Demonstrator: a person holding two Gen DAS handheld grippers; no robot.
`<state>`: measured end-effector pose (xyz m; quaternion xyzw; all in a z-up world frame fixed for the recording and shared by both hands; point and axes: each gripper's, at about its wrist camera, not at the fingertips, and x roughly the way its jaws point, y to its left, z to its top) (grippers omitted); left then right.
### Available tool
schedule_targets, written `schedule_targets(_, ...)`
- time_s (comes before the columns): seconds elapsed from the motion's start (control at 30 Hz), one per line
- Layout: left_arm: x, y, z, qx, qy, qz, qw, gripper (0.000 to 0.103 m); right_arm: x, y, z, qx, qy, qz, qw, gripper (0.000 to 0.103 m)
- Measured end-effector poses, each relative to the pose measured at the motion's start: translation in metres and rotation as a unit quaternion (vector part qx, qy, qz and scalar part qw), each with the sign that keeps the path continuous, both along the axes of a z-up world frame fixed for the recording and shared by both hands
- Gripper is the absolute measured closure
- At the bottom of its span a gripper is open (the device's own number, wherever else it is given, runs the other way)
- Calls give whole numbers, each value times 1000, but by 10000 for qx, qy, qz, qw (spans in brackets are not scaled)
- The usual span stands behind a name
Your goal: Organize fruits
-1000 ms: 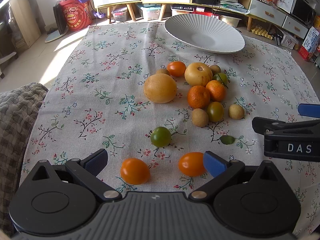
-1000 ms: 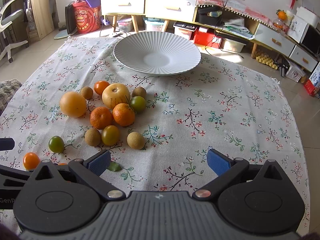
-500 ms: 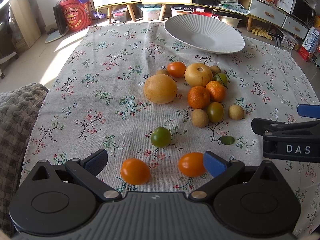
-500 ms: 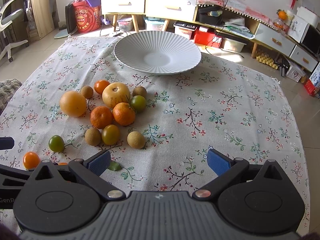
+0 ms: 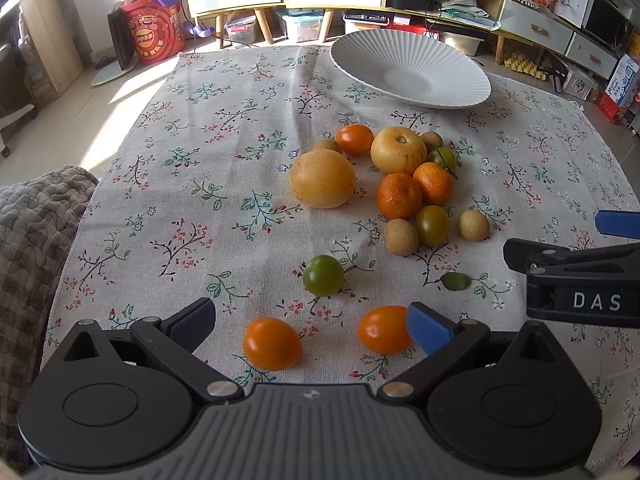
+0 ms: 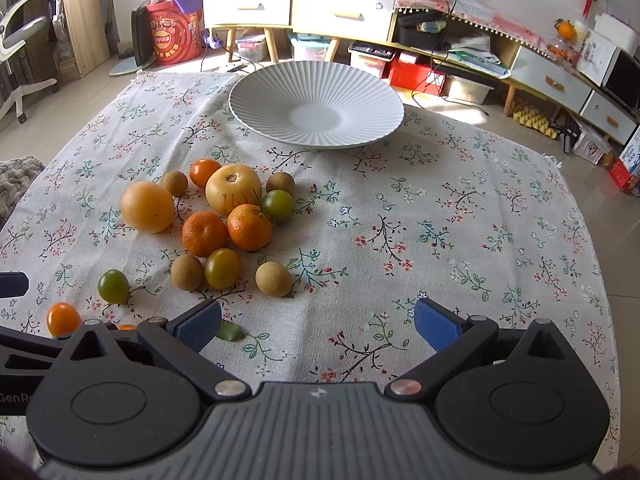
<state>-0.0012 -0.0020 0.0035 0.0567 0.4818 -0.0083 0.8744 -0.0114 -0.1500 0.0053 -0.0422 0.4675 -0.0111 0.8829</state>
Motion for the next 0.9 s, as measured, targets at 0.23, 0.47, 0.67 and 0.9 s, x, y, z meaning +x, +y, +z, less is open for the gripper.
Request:
schedule_targets(0.23,1,2,1,12,-50,27,10000,4,0,0,0,4,-4,-8,10000,0)
schedule_targets(0.47,8,9,9,80,-289,-9,9996,4,5,-6,0,252,-178,-32,9995,0)
schedule_targets(0.67,20,11,15,98,-349,-364,9987,4,17,-18,6,618,-209,-12,9979,1)
schedule_targets(0.9,37,23,15,-448,-282,-797,9954,4,35,-24,-1,1150,2,47,9934,3)
